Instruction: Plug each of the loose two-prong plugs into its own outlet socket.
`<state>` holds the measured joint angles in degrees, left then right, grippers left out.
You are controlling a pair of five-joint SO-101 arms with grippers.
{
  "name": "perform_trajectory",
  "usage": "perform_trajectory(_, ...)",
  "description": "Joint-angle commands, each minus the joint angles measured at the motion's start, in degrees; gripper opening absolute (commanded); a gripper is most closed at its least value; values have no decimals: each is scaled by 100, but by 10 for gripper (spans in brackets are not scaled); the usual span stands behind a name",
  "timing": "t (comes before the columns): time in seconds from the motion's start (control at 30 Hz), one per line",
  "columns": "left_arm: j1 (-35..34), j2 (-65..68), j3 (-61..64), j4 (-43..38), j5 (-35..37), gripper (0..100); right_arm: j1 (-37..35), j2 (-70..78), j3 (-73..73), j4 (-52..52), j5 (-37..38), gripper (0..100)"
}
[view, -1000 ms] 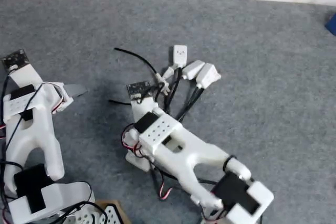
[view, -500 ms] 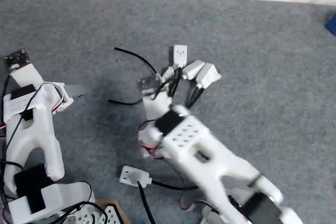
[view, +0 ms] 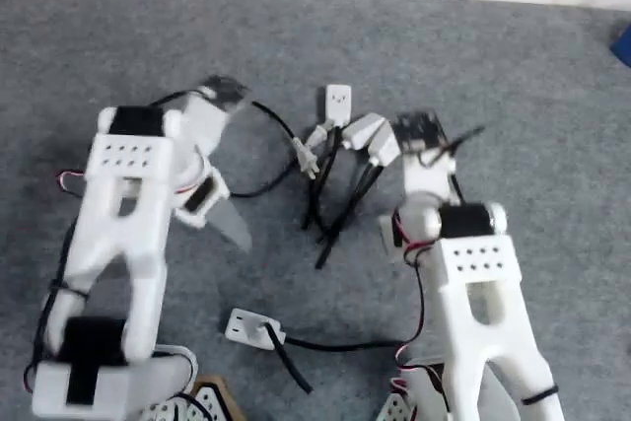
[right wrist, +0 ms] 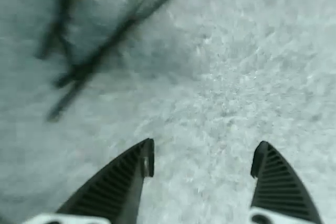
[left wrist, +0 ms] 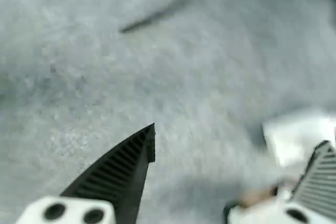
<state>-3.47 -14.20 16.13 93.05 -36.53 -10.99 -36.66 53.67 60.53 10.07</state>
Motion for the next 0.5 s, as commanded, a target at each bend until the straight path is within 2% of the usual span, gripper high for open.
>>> perform_trajectory(0.0, 66, -1367, 171, 598, -1714, 383, 312, -145, 945, -1191, 88, 289)
perform_trajectory(0.2, -233, -3653, 2949, 246, -3349, 391, 497, -84, 998, -1402, -185, 289)
perform_trajectory(0.33, -189, -4831, 4699, -185, -4396, 393, 497, -84, 1007, -1569, -202, 289)
perform_trajectory(0.47, 356, -5833, 5481, -703, -4440, 394, 681, -84, 1007, -1596, -360, 289)
